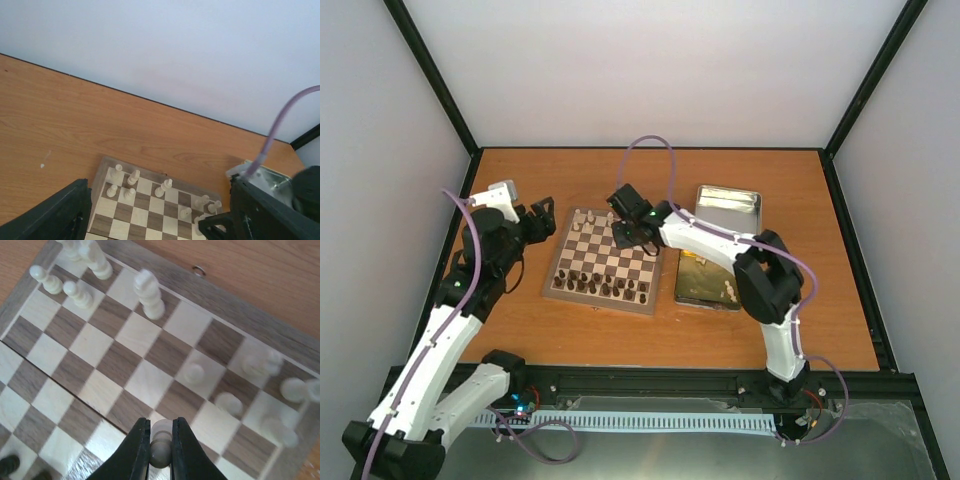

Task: Set up the chess pieces on the board
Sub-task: Place the chess piece on the chessboard.

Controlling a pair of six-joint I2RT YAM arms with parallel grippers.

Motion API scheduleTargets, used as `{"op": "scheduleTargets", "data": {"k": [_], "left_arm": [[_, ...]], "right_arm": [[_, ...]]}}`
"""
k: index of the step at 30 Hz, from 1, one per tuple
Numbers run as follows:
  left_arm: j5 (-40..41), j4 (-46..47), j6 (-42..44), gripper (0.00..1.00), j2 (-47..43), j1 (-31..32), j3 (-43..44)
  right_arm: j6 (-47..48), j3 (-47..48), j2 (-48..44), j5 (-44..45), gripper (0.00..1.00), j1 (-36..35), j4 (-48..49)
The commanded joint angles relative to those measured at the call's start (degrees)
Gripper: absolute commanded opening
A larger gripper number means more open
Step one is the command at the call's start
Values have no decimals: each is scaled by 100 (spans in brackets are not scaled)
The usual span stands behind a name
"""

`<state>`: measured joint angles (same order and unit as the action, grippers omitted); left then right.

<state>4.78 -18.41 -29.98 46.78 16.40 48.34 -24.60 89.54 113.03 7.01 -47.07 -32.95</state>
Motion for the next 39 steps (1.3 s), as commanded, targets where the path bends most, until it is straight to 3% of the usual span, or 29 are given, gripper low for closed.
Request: {"op": "scheduleTargets", "data": {"k": [1, 15, 30, 39], "left_arm": [[413, -323, 405, 78, -351, 12, 253], [593, -326, 677, 81, -427, 10, 83], [573, -250, 739, 82, -263, 4, 84], [519, -262, 764, 82, -166, 3, 88]], "right_arm": [[265, 919, 591, 334, 9, -198, -598], [230, 2422, 1862, 701, 11, -171, -1341], [275, 2888, 2366, 345, 14, 39, -1416], [241, 2880, 2399, 348, 23, 66, -1412]]}}
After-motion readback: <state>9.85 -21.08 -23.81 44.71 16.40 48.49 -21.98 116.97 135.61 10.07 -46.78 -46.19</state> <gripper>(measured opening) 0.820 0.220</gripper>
